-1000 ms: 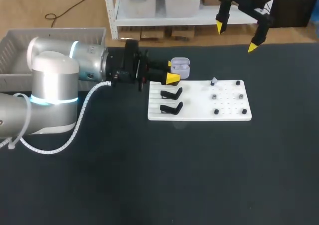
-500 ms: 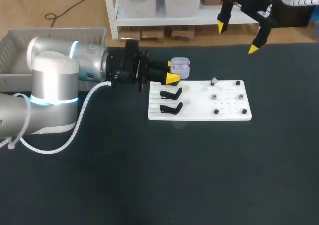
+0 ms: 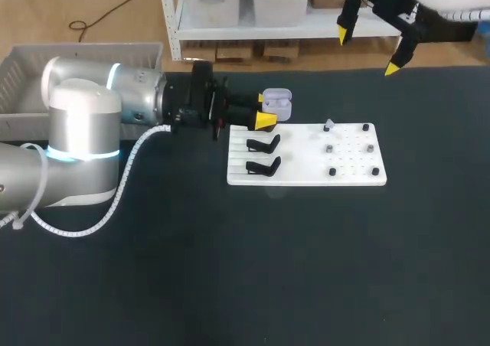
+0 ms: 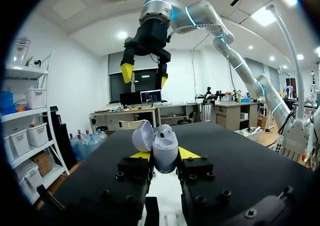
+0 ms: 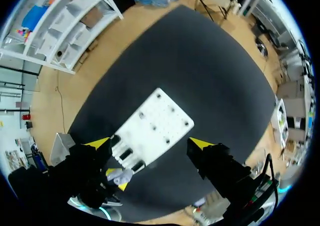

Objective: Pick up each earbud case from the left stands, insert the matching earbuds, close the lid, and place the case in the box.

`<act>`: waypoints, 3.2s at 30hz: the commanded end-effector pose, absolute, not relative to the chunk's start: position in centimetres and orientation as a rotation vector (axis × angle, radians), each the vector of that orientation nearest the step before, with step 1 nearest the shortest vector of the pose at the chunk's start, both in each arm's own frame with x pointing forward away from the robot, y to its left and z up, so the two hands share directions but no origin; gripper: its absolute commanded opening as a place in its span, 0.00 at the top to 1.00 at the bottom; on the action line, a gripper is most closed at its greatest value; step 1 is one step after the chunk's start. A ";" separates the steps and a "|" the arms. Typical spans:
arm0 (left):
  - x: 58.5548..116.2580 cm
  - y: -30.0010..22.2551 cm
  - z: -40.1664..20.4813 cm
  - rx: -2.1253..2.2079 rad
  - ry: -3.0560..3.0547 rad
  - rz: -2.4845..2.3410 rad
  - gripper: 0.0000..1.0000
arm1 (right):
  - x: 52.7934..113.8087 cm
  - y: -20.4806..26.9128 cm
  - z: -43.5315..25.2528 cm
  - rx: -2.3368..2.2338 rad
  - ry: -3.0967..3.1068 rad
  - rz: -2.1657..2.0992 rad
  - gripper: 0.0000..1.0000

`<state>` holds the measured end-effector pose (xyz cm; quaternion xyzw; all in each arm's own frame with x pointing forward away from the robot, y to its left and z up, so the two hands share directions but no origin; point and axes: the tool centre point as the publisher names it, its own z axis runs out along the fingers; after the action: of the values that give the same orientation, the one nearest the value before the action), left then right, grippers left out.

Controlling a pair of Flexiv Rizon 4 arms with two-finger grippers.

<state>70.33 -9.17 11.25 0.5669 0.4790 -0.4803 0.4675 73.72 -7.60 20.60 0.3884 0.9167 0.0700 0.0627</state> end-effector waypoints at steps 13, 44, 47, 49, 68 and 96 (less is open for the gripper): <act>70.2 -9.1 11.2 1.388 1.175 -1.173 1.00 | 75.7 -10.3 16.2 0.654 2.775 0.249 0.00; 70.2 -9.1 11.2 1.388 1.175 -1.173 1.00 | 75.2 -9.1 11.2 0.377 2.957 0.185 0.00; 70.2 -9.1 11.2 1.388 1.175 -1.173 1.00 | 75.2 -9.1 11.2 0.377 2.957 0.185 0.00; 70.2 -9.1 11.2 1.388 1.175 -1.173 1.00 | 75.2 -9.1 11.2 0.377 2.957 0.185 0.00; 70.2 -9.1 11.2 1.388 1.175 -1.173 1.00 | 78.0 -8.7 9.6 0.245 2.968 0.177 0.00; 70.2 -9.1 11.2 1.388 1.175 -1.173 1.00 | 76.2 -5.8 4.0 0.227 3.073 0.338 0.09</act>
<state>70.32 -9.17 11.25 0.5669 0.4790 -0.4803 0.4674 77.15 -5.59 4.21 0.0719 0.9917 0.1060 0.0079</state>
